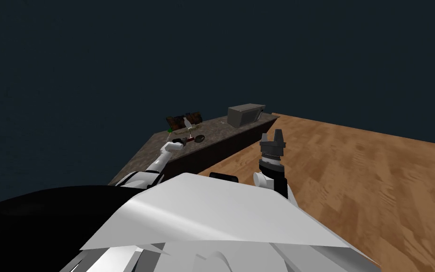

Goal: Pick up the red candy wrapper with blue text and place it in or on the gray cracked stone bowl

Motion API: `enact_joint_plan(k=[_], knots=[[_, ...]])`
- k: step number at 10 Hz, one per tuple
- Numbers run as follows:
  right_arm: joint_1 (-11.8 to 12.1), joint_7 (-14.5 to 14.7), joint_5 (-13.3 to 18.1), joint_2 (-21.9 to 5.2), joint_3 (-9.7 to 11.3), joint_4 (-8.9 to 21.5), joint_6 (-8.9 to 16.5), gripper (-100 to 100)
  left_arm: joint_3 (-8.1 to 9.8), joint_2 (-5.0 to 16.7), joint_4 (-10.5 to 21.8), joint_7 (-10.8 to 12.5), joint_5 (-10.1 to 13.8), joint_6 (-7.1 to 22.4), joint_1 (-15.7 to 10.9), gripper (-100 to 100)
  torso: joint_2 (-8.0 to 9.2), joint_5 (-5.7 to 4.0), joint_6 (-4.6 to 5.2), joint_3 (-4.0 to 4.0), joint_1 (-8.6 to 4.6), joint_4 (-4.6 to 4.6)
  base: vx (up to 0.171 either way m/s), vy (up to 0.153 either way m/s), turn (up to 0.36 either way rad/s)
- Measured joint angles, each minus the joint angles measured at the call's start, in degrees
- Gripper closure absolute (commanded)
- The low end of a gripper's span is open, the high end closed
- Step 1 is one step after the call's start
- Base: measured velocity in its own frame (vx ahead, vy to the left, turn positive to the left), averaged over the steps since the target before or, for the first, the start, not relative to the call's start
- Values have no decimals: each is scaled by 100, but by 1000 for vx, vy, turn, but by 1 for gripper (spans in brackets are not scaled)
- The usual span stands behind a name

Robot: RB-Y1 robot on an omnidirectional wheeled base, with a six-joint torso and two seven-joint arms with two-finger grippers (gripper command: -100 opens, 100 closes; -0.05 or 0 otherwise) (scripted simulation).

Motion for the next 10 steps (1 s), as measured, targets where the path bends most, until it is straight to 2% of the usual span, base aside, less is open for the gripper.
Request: enact_joint_plan(k=[1,2,4,5,7,8,10], knots=[[0,0,0,0,0,0,0,0,5,23,48,2,19,128,-28,-100,1,1,-3,1,2,0,6,-8,-211],[-1,0,0,0,0,0,0,0,17,160,328,-29,159,212,-159,-100,-2,-1,4,-1,0,0,9,1,-133],[1,0,0,0,0,0,0,0,60,237,401,1,196,507,-195,-100,0,1,-4,0,2,0,9,-1,-98],[0,0,0,0,0,0,0,0,114,369,452,30,292,719,-238,-100,-3,-1,3,-1,0,0,14,6,-144],[0,0,0,0,0,0,0,0,138,532,796,39,433,1078,-473,-100,-9,0,3,-5,2,-1,24,6,-163],[1,0,0,0,0,0,0,0,193,656,860,33,557,1316,-480,-100,-7,1,-4,-4,4,-2,10,5,24],[0,0,0,0,0,0,0,0,220,747,1187,10,672,1524,-566,-100,-6,1,3,-3,2,-1,20,7,-166]])
